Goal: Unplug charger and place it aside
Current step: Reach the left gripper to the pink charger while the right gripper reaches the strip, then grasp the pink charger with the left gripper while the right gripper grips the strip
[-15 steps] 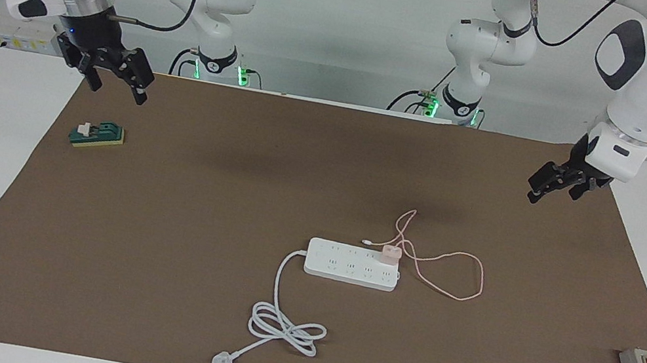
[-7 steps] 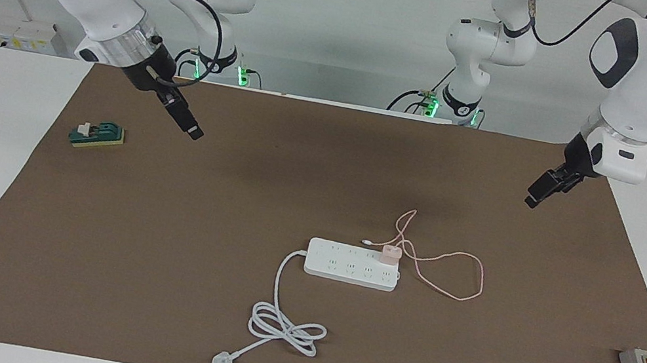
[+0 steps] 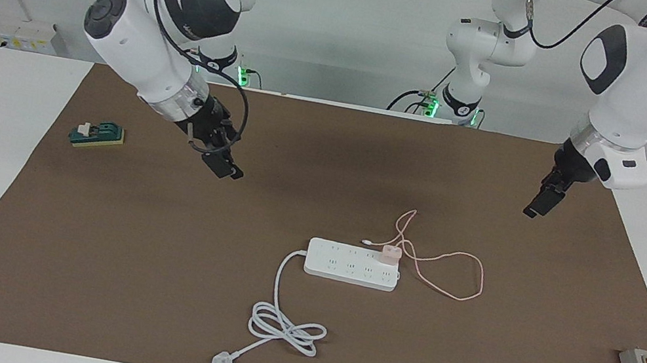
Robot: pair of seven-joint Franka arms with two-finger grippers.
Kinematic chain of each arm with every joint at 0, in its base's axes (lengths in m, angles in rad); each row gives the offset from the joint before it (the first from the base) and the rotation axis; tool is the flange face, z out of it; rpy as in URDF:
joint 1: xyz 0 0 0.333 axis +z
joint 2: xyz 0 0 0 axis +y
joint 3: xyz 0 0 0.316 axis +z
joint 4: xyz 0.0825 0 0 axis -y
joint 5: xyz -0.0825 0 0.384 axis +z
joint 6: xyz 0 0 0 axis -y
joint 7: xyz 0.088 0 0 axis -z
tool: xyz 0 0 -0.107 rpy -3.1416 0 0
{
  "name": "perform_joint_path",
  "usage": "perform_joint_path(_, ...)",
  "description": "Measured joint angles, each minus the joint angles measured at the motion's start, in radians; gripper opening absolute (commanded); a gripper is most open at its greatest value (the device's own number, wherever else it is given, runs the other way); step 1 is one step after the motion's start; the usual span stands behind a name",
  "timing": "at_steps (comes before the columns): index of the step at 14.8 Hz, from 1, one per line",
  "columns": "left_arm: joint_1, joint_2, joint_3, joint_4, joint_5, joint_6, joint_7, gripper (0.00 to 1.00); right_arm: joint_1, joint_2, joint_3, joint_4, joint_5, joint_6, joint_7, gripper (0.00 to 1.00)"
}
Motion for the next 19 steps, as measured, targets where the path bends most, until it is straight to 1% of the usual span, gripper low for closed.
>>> perform_joint_path(3,-0.036,0.047,-0.001,0.03,-0.007,0.003,-0.257,1.0,0.022,0.062,0.0,-0.006,0.11,0.087,0.038,1.0)
perform_joint_path(6,-0.092,0.111,-0.002,0.066,-0.012,0.003,-0.418,1.0,0.044,0.142,0.0,-0.007,0.19,0.179,0.073,1.0)
perform_joint_path(8,-0.132,0.154,-0.003,0.08,-0.023,0.022,-0.472,1.0,0.076,0.185,0.001,-0.005,0.235,0.238,0.084,1.0)
perform_joint_path(10,-0.157,0.198,-0.003,0.099,-0.07,0.079,-0.498,1.0,0.105,0.229,0.001,0.006,0.279,0.288,0.085,1.0)
perform_joint_path(12,-0.174,0.248,-0.002,0.128,-0.095,0.121,-0.52,1.0,0.123,0.275,0.001,0.03,0.281,0.323,0.065,1.0)
perform_joint_path(17,-0.241,0.386,-0.001,0.156,-0.085,0.213,-0.584,1.0,0.133,0.355,0.004,0.07,0.287,0.363,-0.035,1.0)
perform_joint_path(19,-0.254,0.425,0.0,0.159,-0.076,0.234,-0.599,1.0,0.165,0.372,0.006,0.073,0.324,0.39,-0.054,1.0)
